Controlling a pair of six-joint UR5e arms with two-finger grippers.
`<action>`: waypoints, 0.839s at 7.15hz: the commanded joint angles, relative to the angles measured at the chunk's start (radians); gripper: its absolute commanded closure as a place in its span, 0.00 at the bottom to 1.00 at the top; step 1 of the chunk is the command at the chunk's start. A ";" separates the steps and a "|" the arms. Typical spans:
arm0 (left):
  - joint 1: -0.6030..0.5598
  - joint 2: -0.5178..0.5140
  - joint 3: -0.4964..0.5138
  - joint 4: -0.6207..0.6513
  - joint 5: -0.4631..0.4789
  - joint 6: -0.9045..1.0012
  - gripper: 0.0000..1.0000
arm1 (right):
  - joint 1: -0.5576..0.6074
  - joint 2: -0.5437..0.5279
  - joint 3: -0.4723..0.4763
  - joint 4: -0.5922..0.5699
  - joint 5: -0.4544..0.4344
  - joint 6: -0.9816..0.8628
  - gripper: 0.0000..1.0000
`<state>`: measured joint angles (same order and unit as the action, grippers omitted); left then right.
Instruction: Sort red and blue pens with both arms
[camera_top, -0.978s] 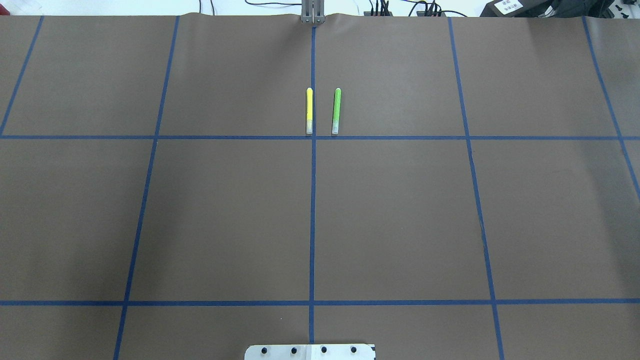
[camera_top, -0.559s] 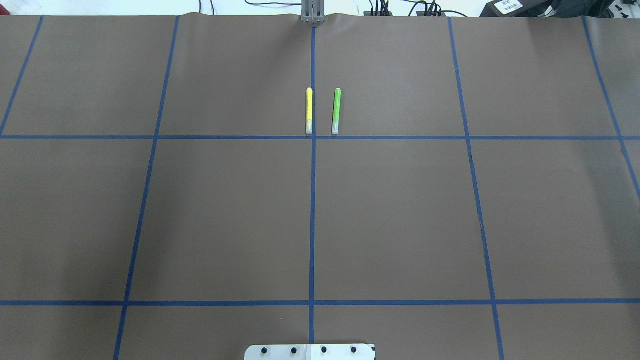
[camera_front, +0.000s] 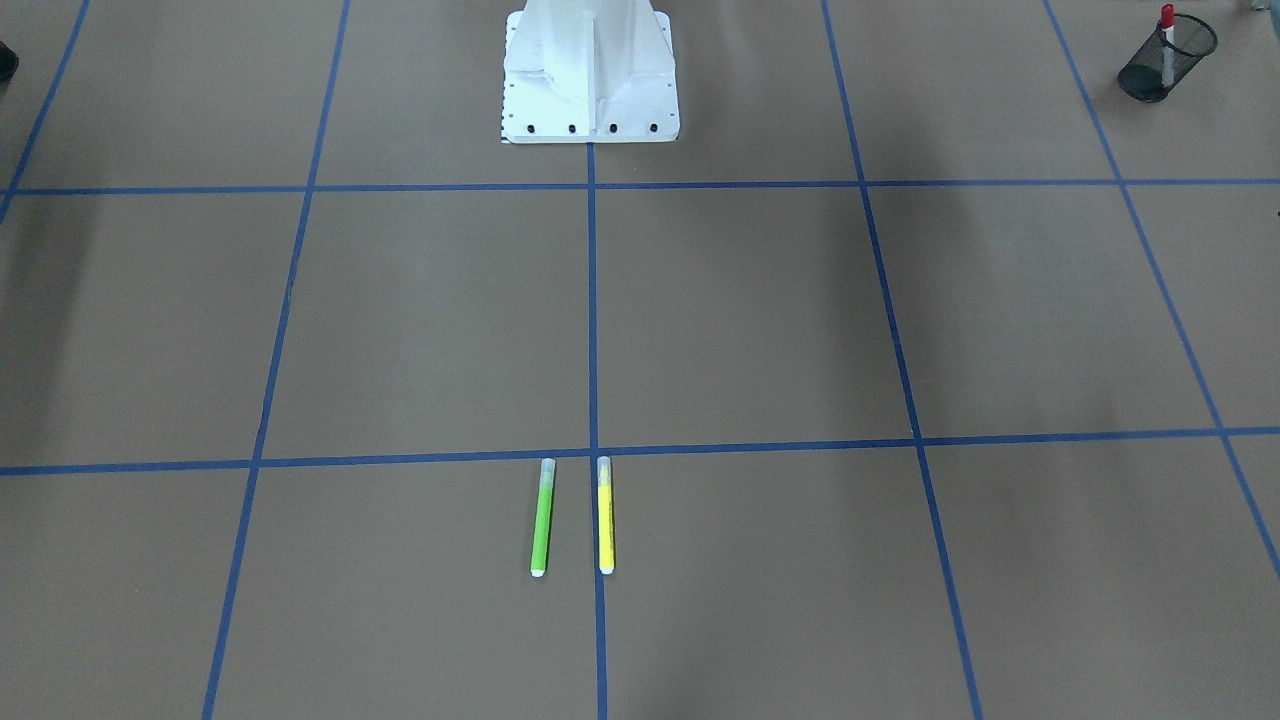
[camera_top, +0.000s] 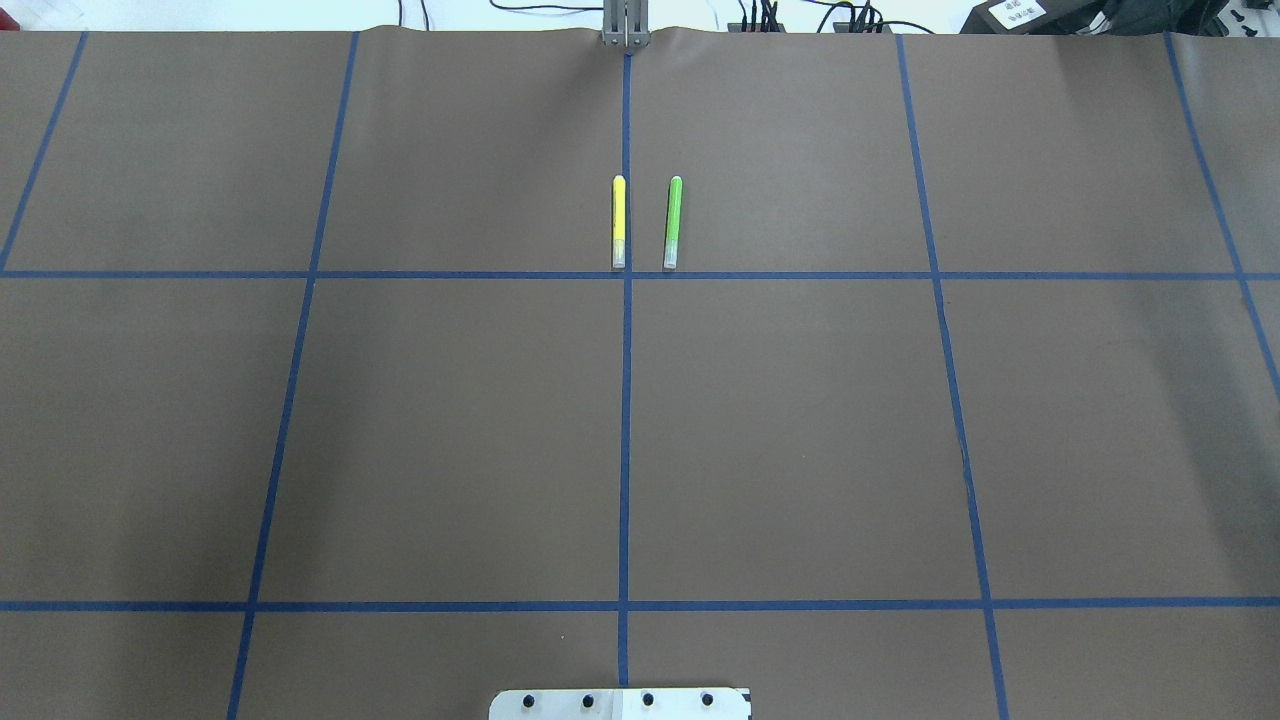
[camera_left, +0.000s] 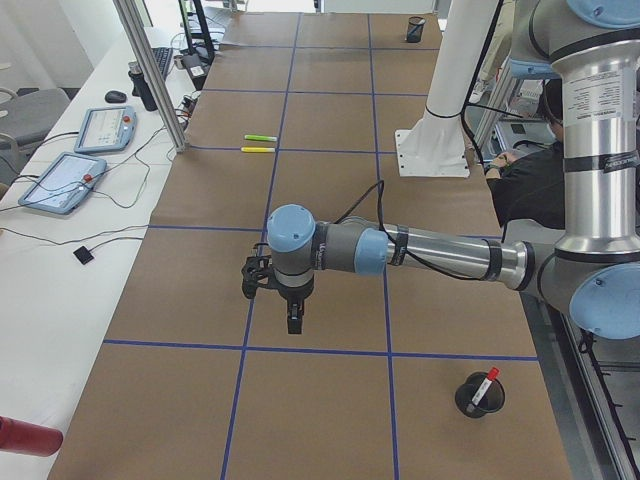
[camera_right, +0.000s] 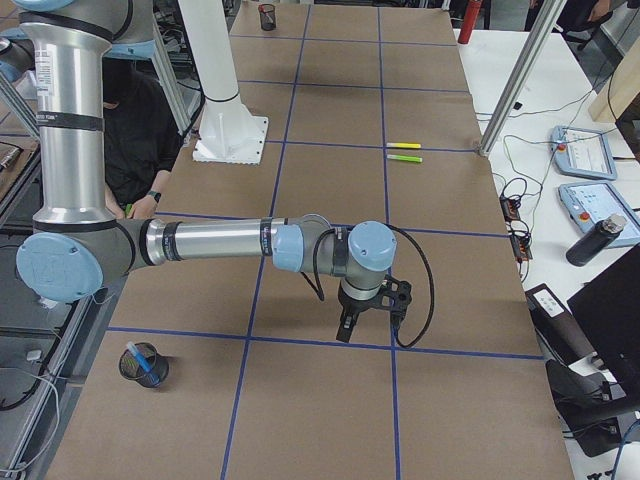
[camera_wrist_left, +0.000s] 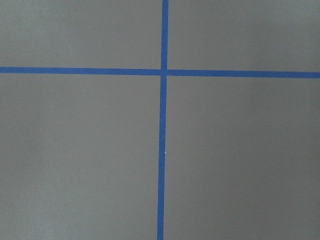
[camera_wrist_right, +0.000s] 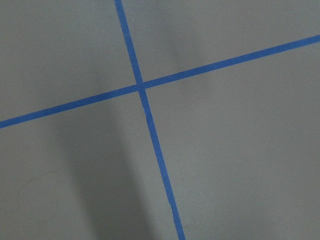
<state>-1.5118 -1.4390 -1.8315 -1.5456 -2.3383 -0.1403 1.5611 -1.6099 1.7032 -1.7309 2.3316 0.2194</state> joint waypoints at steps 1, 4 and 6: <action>0.001 -0.001 0.015 -0.007 -0.001 0.002 0.00 | -0.004 -0.010 0.003 0.004 -0.017 -0.008 0.00; -0.001 -0.003 0.014 -0.007 -0.001 -0.001 0.00 | -0.004 -0.010 0.003 0.007 -0.006 -0.003 0.00; -0.001 -0.003 0.006 -0.007 -0.006 -0.002 0.00 | -0.004 -0.008 0.003 0.008 -0.008 0.000 0.00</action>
<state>-1.5124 -1.4419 -1.8209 -1.5523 -2.3410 -0.1420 1.5570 -1.6196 1.7058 -1.7239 2.3251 0.2176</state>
